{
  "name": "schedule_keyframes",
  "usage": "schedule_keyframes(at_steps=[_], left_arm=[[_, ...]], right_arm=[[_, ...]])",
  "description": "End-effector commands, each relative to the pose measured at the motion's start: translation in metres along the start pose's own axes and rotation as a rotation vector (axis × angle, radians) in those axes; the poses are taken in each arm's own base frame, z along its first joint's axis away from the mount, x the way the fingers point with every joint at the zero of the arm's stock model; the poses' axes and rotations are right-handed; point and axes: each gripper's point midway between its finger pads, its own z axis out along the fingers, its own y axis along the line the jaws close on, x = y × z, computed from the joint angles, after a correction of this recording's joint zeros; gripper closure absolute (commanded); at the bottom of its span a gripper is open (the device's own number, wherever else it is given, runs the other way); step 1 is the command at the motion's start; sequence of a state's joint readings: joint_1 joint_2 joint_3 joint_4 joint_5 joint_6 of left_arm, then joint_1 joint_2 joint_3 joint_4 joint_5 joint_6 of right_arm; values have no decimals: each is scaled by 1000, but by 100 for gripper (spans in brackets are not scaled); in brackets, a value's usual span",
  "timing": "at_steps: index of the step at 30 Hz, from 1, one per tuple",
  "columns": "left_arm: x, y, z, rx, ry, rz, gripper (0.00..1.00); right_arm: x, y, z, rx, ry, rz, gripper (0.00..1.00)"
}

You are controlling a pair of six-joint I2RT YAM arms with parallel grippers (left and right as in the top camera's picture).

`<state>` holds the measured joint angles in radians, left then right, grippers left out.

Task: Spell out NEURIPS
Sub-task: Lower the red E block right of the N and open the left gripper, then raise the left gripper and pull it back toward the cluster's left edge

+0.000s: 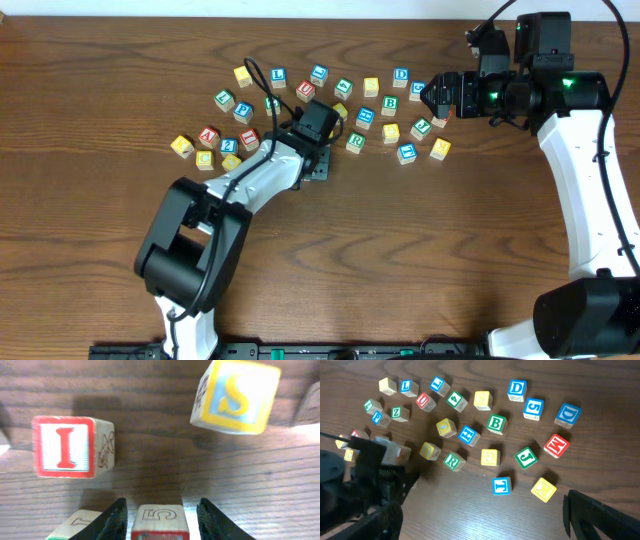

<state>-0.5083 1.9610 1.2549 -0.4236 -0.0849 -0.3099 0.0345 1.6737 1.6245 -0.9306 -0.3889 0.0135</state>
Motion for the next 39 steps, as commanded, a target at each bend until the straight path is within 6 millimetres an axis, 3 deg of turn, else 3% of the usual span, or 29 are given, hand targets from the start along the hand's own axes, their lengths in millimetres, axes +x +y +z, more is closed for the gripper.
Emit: schedule_keyframes(at_steps=[1,8,10,15,20,30,35,39], left_arm=[[-23,0,-30,18,-83,-9,55],[-47,0,-76,58,-173,-19,54],[-53,2,-89,74,-182,-25,50],[-66,14,-112,103,-160,-35,41],[-81,36,-135,77,-158,-16,39],[-108,73,-174,45,-197,-81,38],[-115,78,-189,42,-210,-92,39],[-115,78,-191,42,-209,-91,39]], right_arm=[[-5,-1,-4,1,-15,-11,1],[-5,-1,-4,1,-15,-11,1],[-5,-1,-4,1,-15,-11,1],[-5,-1,-4,1,-15,-11,1],[-5,-1,-4,1,-15,-11,1],[-5,-1,-4,1,-15,-11,1],[-5,-1,-4,1,-15,-11,1],[-5,-1,-4,1,-15,-11,1]])
